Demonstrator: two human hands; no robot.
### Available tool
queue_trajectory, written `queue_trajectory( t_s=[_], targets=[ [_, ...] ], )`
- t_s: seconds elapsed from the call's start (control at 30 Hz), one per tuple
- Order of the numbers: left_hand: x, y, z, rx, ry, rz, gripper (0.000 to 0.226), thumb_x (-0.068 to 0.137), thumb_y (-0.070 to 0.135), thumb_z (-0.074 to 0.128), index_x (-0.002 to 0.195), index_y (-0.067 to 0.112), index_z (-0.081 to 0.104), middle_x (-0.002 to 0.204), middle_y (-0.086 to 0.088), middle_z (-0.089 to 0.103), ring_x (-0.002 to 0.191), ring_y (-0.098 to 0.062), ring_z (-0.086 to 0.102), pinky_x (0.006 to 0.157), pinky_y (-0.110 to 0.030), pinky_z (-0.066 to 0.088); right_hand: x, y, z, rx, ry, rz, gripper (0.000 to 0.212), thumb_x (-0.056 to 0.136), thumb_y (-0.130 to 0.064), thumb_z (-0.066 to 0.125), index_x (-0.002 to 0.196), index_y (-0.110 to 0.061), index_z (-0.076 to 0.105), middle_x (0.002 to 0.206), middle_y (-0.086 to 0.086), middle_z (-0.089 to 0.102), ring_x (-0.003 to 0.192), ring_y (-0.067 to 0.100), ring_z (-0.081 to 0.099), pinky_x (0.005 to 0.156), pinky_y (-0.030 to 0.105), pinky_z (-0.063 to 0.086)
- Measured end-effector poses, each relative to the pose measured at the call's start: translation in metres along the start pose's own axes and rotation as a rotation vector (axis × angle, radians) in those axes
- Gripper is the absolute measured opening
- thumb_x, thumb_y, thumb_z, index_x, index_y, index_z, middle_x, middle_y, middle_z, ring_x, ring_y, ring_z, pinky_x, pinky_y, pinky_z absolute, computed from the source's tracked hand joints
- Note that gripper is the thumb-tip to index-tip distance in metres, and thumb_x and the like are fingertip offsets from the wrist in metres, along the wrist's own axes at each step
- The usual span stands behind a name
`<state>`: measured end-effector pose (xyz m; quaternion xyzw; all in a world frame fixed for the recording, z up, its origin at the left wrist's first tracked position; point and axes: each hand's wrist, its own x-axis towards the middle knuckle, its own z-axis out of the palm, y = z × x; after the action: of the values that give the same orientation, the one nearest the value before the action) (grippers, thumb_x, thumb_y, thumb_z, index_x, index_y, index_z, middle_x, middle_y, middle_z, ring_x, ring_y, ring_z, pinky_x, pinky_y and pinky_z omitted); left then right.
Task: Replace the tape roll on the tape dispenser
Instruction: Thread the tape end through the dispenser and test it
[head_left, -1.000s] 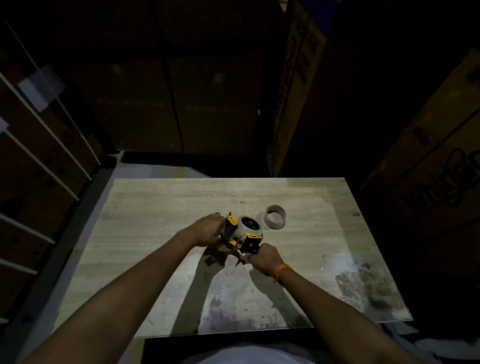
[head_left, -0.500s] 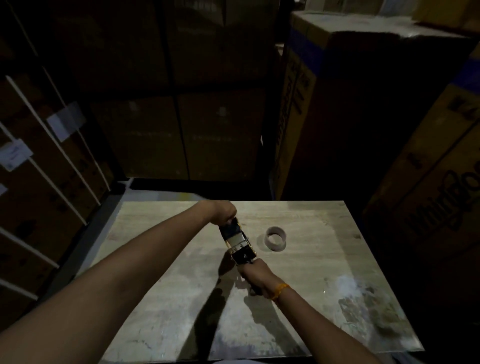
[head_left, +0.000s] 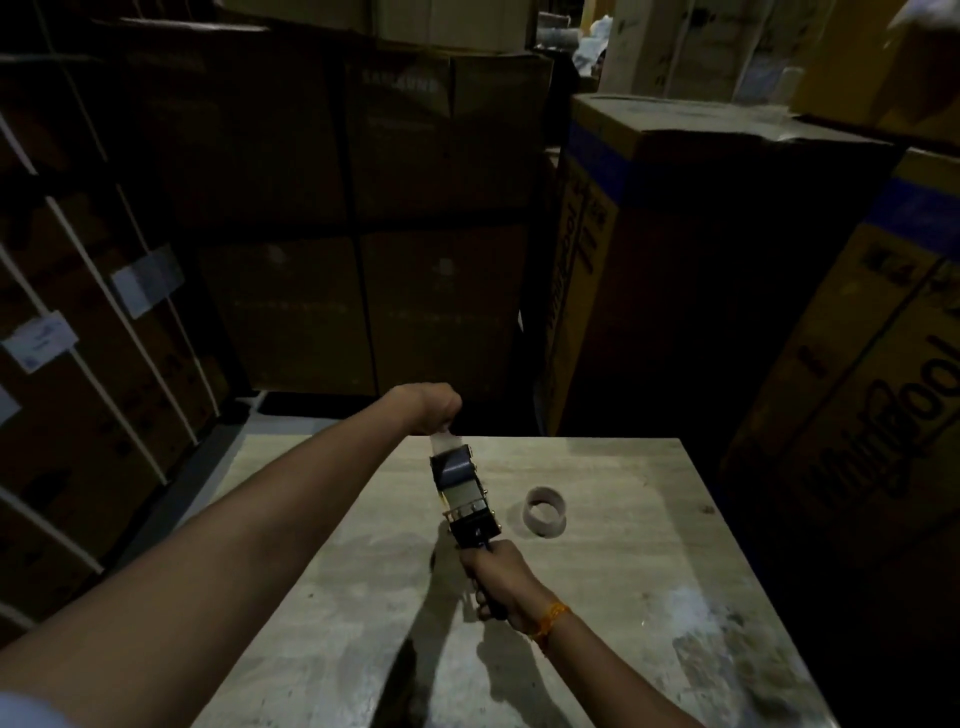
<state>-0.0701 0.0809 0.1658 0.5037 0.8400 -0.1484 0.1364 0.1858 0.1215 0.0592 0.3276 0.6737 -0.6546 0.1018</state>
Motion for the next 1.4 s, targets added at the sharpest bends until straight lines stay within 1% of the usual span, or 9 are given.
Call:
queue_trajectory(
  t_s=[0.17, 0.5, 0.67, 0.77, 0.87, 0.93, 1.07, 1.2, 1.4],
  targets=[
    [-0.001, 0.003, -0.001, -0.008, 0.006, 0.025, 0.012, 0.098, 0.008, 0.061, 0.106, 0.006, 0.069, 0.098, -0.008, 0.064, 0.083, -0.019, 0.058, 0.080, -0.037, 0.054, -0.005, 0.001, 0.004, 0.062, -0.047, -0.033, 0.008, 0.089, -0.015, 0.056, 0.082, -0.014, 0.053, 0.056, 0.000, 0.044, 0.042, 0.014, 0.038, 0.044, 0.023, 0.032],
    [-0.007, -0.010, -0.011, -0.225, -0.030, -0.032, 0.016, 0.091, 0.008, 0.069, 0.105, 0.014, 0.069, 0.102, -0.004, 0.069, 0.095, -0.022, 0.068, 0.089, -0.046, 0.061, -0.010, 0.000, 0.006, 0.060, -0.090, -0.132, 0.012, 0.093, -0.016, 0.053, 0.083, -0.014, 0.047, 0.055, 0.000, 0.043, 0.042, 0.016, 0.037, 0.044, 0.023, 0.033],
    [-0.009, -0.018, -0.020, -0.346, -0.039, -0.032, 0.019, 0.089, 0.007, 0.074, 0.108, 0.013, 0.071, 0.103, -0.002, 0.070, 0.095, -0.019, 0.068, 0.085, -0.037, 0.059, -0.008, 0.002, 0.004, 0.047, -0.105, -0.135, 0.011, 0.094, -0.016, 0.053, 0.085, -0.014, 0.048, 0.055, 0.001, 0.045, 0.042, 0.017, 0.038, 0.045, 0.024, 0.033],
    [-0.008, -0.022, -0.021, -0.375, -0.036, -0.022, 0.021, 0.090, 0.009, 0.074, 0.110, 0.011, 0.073, 0.106, -0.003, 0.071, 0.094, -0.017, 0.066, 0.080, -0.031, 0.056, -0.004, 0.001, 0.003, 0.050, -0.119, -0.160, 0.016, 0.098, -0.027, 0.059, 0.092, -0.013, 0.055, 0.059, 0.002, 0.051, 0.044, 0.017, 0.045, 0.046, 0.028, 0.039],
    [-0.006, -0.026, -0.021, -0.404, -0.032, -0.013, 0.019, 0.092, 0.010, 0.073, 0.111, 0.011, 0.074, 0.104, -0.001, 0.071, 0.091, -0.013, 0.064, 0.073, -0.024, 0.054, -0.001, -0.003, 0.002, 0.056, -0.100, -0.207, 0.043, 0.099, -0.055, 0.059, 0.086, -0.014, 0.055, 0.061, 0.003, 0.052, 0.047, 0.018, 0.049, 0.044, 0.027, 0.043],
    [-0.004, -0.029, -0.020, -0.443, -0.025, -0.018, 0.018, 0.093, 0.010, 0.071, 0.111, 0.011, 0.074, 0.104, -0.001, 0.070, 0.092, -0.013, 0.065, 0.075, -0.027, 0.055, -0.001, -0.007, 0.002, 0.037, -0.082, -0.235, 0.052, 0.097, -0.064, 0.054, 0.081, -0.014, 0.052, 0.060, 0.003, 0.051, 0.046, 0.017, 0.049, 0.043, 0.026, 0.043],
    [0.001, -0.034, -0.016, -0.501, -0.014, -0.004, 0.016, 0.096, 0.010, 0.067, 0.110, 0.011, 0.073, 0.110, -0.006, 0.070, 0.103, -0.021, 0.066, 0.090, -0.038, 0.058, 0.003, -0.016, 0.001, 0.068, -0.034, -0.168, 0.062, 0.093, -0.072, 0.052, 0.077, -0.013, 0.057, 0.060, 0.007, 0.054, 0.045, 0.018, 0.049, 0.044, 0.026, 0.043],
    [0.005, -0.035, -0.015, -0.539, -0.022, -0.007, 0.015, 0.096, 0.009, 0.067, 0.110, 0.009, 0.073, 0.110, -0.007, 0.070, 0.103, -0.022, 0.067, 0.090, -0.038, 0.059, 0.013, -0.024, -0.002, 0.098, -0.031, -0.102, 0.065, 0.098, -0.067, 0.048, 0.088, -0.004, 0.065, 0.067, 0.012, 0.058, 0.045, 0.019, 0.050, 0.043, 0.027, 0.042],
    [0.007, -0.042, -0.015, -0.558, -0.038, -0.001, 0.014, 0.096, 0.007, 0.066, 0.109, 0.007, 0.073, 0.102, -0.004, 0.069, 0.100, -0.022, 0.067, 0.087, -0.036, 0.059, 0.016, -0.031, 0.000, 0.050, 0.026, -0.142, 0.058, 0.098, -0.066, 0.048, 0.072, -0.014, 0.050, 0.055, 0.003, 0.045, 0.038, 0.015, 0.040, 0.041, 0.022, 0.031]
  ],
)
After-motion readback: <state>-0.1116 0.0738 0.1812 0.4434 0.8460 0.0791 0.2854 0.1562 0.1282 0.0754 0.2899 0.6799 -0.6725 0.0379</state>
